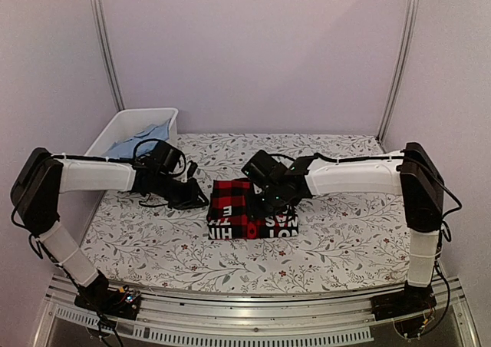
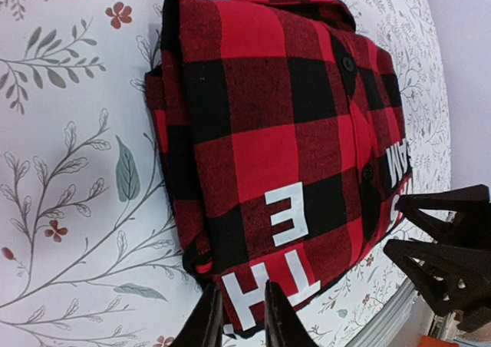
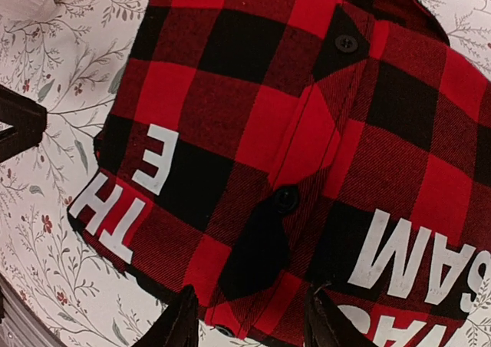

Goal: Fold and stack the long sleeve shirts
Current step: Smooth out the square-folded shirt at the center of the board.

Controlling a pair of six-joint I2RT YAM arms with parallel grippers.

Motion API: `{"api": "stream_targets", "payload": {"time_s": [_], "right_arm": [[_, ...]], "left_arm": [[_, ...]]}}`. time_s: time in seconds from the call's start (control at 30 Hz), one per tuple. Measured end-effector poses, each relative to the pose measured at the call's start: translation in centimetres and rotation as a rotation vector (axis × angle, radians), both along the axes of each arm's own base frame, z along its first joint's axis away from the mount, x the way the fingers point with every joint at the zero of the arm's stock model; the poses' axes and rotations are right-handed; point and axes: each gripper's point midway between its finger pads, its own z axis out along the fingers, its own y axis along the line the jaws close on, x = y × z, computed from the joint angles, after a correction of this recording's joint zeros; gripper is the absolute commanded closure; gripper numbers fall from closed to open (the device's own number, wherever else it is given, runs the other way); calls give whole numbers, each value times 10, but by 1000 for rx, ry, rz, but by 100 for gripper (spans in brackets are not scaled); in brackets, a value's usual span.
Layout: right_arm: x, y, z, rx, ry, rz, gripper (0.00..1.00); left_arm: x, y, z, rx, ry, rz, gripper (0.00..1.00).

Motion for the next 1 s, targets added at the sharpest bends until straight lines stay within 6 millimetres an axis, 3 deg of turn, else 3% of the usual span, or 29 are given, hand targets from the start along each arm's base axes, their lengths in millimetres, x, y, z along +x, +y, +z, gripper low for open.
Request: {"api": "stream_targets", "payload": {"time_s": [0.23, 0.33, 0.53, 0.7, 0.9, 1.0], "right_arm": [[0, -9, -52, -86, 61, -55, 42], [1, -9, -54, -88, 60, -62, 38], [1, -8, -53, -85, 56, -70, 30], [2, -11, -37, -73, 38, -76, 22], [5, -21, 9, -15, -28, -84, 20], [9, -33, 21, -1, -51, -103, 20]], "left_arm": [[3, -1, -7, -11, 12, -1, 65], [6, 1, -16, -7, 30, 7, 57], [8, 4, -39, 15, 73, 15, 55], [8, 3, -51, 21, 99, 12, 55], [9, -1, -51, -3, 101, 9, 55], [10, -2, -56, -1, 111, 11, 55]]}}
